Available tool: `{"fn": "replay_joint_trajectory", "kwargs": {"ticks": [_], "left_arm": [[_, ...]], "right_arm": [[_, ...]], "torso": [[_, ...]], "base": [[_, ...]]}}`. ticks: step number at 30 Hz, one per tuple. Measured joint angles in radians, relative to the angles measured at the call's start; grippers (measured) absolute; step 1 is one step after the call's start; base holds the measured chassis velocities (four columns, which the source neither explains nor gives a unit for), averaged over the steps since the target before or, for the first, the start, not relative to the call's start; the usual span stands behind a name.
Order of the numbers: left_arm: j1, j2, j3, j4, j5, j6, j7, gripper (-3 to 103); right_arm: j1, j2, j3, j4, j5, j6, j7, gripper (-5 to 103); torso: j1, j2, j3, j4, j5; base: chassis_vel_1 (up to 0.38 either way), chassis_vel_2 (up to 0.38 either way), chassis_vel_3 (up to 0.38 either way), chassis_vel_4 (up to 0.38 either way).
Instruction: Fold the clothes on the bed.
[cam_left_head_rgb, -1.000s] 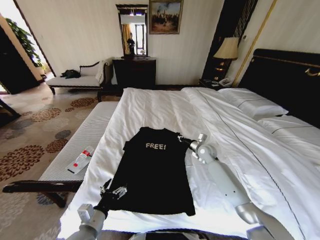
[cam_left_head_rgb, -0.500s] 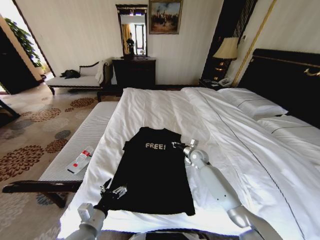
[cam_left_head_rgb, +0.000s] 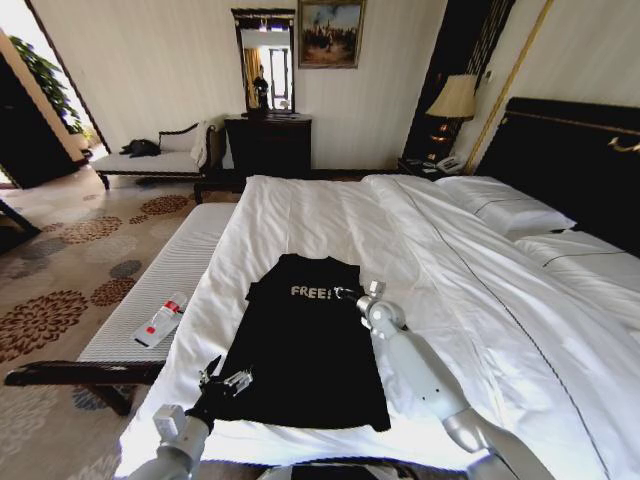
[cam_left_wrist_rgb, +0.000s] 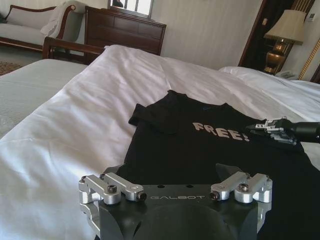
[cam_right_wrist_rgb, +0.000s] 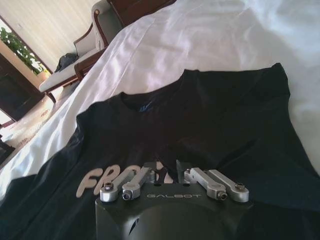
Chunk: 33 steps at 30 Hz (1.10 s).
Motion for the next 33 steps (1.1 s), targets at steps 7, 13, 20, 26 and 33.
{"fn": "replay_joint_trajectory", "kwargs": {"ticks": [7, 13, 20, 26, 33], "left_arm": [[-0.004, -0.003, 0.005, 0.002, 0.002, -0.001, 0.001, 100], [-0.007, -0.006, 0.013, 0.006, 0.005, -0.001, 0.001, 100], [-0.022, -0.007, 0.039, 0.018, 0.011, -0.002, 0.0, 100], [-0.029, -0.004, 0.048, 0.017, 0.011, -0.002, -0.003, 100], [-0.012, -0.002, 0.032, 0.003, 0.011, 0.0, -0.003, 100]], "right_arm": [[-0.04, -0.022, -0.006, 0.05, -0.057, 0.024, -0.012, 46], [-0.11, -0.094, 0.064, 0.176, -0.059, 0.057, -0.013, 68], [-0.154, -0.143, 0.169, 0.223, -0.022, 0.102, 0.005, 94], [-0.08, -0.16, 0.163, 0.036, -0.091, 0.157, -0.018, 100], [-0.061, -0.137, 0.135, -0.092, -0.221, 0.211, -0.059, 100]], "torso": [[0.0, 0.0, 0.0, 0.0001, 0.0001], [0.0, 0.0, 0.0, -0.0001, 0.0001], [0.0, 0.0, 0.0, -0.0002, 0.0001], [0.0, 0.0, 0.0, -0.0001, 0.0004], [0.0, 0.0, 0.0, 0.0002, 0.0]], "base": [[0.0, 0.0, 0.0, 0.0], [0.0, 0.0, 0.0, 0.0], [0.0, 0.0, 0.0, 0.0], [0.0, 0.0, 0.0, 0.0], [0.0, 0.0, 0.0, 0.0]]}}
